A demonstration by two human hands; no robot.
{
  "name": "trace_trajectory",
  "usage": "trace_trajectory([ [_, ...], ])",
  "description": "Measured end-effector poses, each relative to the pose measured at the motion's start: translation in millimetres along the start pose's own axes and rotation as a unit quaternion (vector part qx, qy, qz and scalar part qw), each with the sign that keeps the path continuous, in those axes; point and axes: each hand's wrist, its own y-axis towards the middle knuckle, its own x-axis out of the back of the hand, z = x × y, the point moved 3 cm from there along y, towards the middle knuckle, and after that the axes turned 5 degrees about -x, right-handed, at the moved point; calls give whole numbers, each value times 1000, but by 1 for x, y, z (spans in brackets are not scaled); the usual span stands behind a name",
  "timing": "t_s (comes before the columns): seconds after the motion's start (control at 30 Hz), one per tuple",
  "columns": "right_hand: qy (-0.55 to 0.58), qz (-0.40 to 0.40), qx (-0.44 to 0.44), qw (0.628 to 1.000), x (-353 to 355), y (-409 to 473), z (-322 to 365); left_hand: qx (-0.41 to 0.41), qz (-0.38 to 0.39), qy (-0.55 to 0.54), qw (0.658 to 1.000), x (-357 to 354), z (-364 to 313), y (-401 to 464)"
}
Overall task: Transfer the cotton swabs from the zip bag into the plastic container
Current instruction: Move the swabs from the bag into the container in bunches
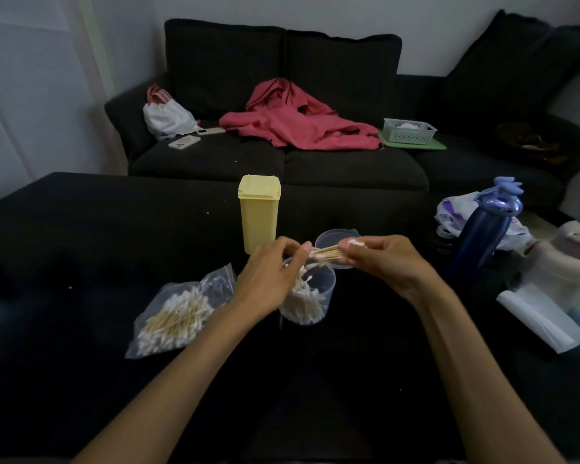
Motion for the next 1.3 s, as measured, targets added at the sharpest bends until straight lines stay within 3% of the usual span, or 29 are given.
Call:
trace_trajectory([
  [0.13, -194, -18, 99, 976, 12, 7, 21, -59, 90, 136, 985, 3, 19, -11],
  [0.3, -495, 8, 210, 843, -23, 23, 52, -45, 139, 150, 978, -8, 26, -14],
  [0.4, -597, 32, 217, 772, -40, 31, 52, -47, 144, 177, 972, -8, 26, -15],
  [0.47, -632, 68, 187, 749, -49, 33, 47, -56, 135, 190, 971, -6, 26, -14],
  [0.73, -693, 150, 61, 702, -74, 42, 29, -47, 131, 205, 969, -3, 23, -13],
  [0.9, -667, 127, -78, 730, -80, 56, 23, -38, 133, 215, 967, -2, 18, -14],
  [1.07, -691, 145, -123, 697, -81, 62, 20, -26, 143, 209, 967, -3, 18, -15],
  [1.2, -607, 208, -211, 737, -77, 62, 28, -23, 142, 180, 973, -5, 22, -15],
  [1.3, -552, 256, -237, 757, -71, 59, 33, -30, 97, 152, 983, -9, 28, -18],
])
